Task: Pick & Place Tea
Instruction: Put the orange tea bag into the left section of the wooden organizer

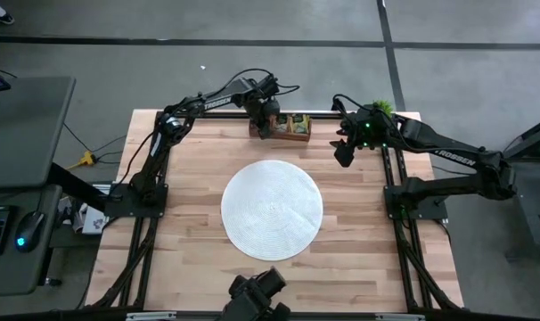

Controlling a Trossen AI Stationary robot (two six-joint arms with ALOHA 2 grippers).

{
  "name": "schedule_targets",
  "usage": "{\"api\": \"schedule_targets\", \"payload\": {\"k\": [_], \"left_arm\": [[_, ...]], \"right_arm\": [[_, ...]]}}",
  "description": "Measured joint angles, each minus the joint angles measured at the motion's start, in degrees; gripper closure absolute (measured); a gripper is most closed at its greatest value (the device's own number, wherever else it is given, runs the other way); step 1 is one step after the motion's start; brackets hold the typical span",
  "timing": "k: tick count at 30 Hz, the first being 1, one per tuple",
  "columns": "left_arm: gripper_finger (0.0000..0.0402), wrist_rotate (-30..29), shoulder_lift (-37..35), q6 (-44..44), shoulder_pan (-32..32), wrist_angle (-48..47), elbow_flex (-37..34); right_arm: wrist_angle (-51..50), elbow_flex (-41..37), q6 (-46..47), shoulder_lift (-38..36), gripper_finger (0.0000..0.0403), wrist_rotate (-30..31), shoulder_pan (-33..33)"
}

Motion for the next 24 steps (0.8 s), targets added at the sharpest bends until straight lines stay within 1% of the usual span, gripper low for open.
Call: {"api": "schedule_targets", "payload": {"k": [10, 17, 21, 24], "left_arm": [[0.0401, -1.31, 0.37, -0.57, 0.10, -2.70, 6.79], [0.0401, -1.42, 0.26, -0.24, 0.08, -3.79, 7.14], [0.0401, -5.81, 0.26, 0.20, 0.08, -4.19, 7.16], [0.0401, -7.27, 0.26, 0.52, 0.09, -4.27, 7.16]], "right_arm": [[-0.01, 0.00, -0.05, 0.00, 0.0194, 0.02, 0.00], [-0.02, 0.00, -0.01, 0.00, 0.0194, 0.02, 0.00], [-0.02, 0.00, 0.03, 0.00, 0.0194, 0.02, 0.00], [-0.02, 0.00, 0.10, 0.00, 0.0194, 0.02, 0.00]]}}
